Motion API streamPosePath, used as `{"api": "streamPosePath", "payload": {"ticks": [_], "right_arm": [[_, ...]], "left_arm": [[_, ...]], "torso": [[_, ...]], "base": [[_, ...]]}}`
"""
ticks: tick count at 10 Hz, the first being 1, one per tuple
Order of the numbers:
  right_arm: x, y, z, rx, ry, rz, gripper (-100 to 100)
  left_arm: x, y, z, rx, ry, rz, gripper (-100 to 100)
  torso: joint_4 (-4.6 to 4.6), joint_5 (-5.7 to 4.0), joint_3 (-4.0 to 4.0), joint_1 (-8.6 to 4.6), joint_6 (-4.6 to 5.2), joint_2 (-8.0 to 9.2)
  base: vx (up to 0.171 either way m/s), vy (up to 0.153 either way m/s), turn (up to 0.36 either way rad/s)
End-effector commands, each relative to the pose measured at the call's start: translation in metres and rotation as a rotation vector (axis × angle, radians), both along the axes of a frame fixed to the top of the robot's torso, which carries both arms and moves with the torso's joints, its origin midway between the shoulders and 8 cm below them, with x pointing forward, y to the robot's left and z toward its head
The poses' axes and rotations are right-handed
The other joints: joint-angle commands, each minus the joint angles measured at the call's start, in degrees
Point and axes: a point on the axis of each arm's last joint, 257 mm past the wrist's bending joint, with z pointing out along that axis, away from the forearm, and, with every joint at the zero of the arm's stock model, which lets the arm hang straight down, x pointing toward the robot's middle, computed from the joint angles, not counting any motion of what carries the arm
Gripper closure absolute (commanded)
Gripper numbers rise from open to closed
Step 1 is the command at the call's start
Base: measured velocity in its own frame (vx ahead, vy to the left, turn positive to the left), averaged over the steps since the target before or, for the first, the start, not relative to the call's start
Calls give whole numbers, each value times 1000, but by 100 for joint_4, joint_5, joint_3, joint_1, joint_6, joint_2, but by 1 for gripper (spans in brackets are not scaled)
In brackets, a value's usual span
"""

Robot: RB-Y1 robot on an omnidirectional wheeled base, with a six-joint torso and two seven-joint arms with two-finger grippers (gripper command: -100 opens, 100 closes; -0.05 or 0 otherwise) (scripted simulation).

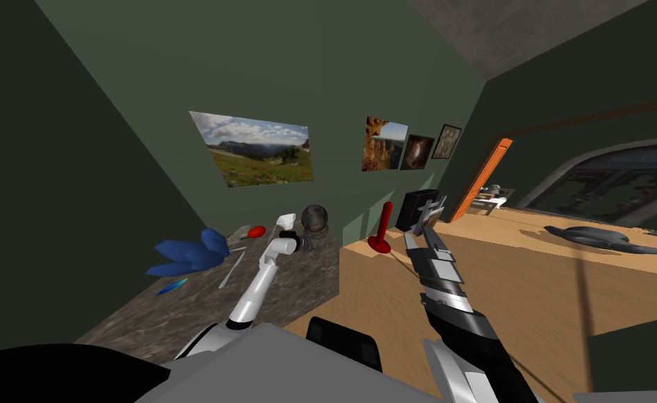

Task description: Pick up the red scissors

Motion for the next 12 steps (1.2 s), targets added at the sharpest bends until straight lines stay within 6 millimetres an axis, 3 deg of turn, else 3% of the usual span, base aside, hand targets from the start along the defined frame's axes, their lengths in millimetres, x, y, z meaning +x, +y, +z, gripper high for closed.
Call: {"api": "streamPosePath", "payload": {"ticks": [1, 12], "right_arm": [[0, 0, 0, 0, 0, 0, 0], [0, 0, 0, 0, 0, 0, 0]], "left_arm": [[-2, 0, -5, -22, 51, 10, -100], [-36, 0, -33, -77, 331, 32, -100]], "torso": [[0, 0, 0, 0, 0, 0], [0, 3, 1, 14, 0, 2]], "base": [[-11, 60, -98], [-16, 56, -65]]}}
